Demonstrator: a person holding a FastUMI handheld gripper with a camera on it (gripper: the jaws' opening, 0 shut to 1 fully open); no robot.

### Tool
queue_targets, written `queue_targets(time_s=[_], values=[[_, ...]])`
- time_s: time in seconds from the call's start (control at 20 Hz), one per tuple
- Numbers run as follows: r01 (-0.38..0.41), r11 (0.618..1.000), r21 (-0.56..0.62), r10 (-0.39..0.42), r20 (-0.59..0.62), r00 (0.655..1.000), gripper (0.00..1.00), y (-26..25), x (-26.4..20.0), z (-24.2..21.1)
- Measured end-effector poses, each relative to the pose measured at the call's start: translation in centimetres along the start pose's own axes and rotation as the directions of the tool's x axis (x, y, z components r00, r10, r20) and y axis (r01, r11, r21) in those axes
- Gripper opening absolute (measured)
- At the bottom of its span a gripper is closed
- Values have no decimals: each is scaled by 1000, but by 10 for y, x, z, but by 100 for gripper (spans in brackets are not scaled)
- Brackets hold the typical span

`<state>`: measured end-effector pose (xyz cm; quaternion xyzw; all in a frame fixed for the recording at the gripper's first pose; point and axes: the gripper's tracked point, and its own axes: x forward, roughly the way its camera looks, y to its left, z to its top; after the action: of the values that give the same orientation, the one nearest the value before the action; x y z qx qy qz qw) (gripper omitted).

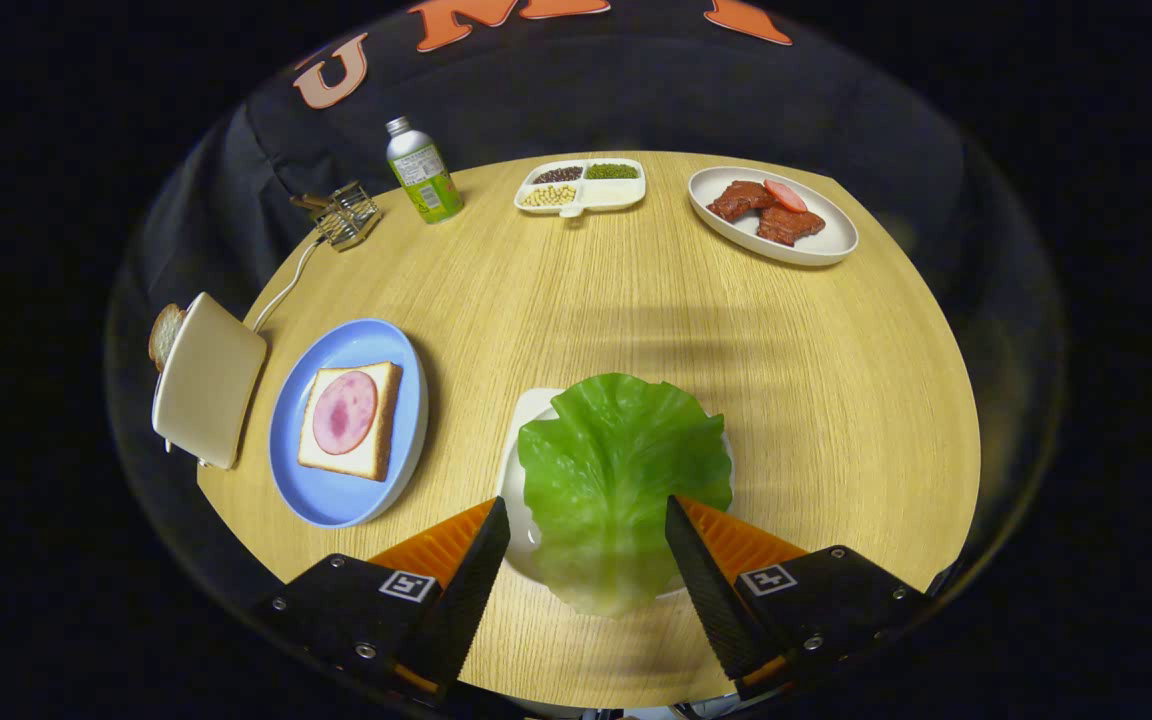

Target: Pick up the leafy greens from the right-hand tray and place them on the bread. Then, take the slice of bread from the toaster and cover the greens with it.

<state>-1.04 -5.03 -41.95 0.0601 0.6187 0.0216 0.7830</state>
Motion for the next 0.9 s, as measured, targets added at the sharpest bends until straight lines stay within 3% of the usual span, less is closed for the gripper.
queue_targets(time_s=[0.35,0.7,0.85,0.9], values=[[19,1000,11,-19,-16,1000,87,-10,23,-1],[91,989,-114,-92,-2,996,80,-11,25,-6],[100,991,-87,-100,3,995,67,-16,26,-3],[103,992,-77,-103,6,995,57,-18,26,-2]])
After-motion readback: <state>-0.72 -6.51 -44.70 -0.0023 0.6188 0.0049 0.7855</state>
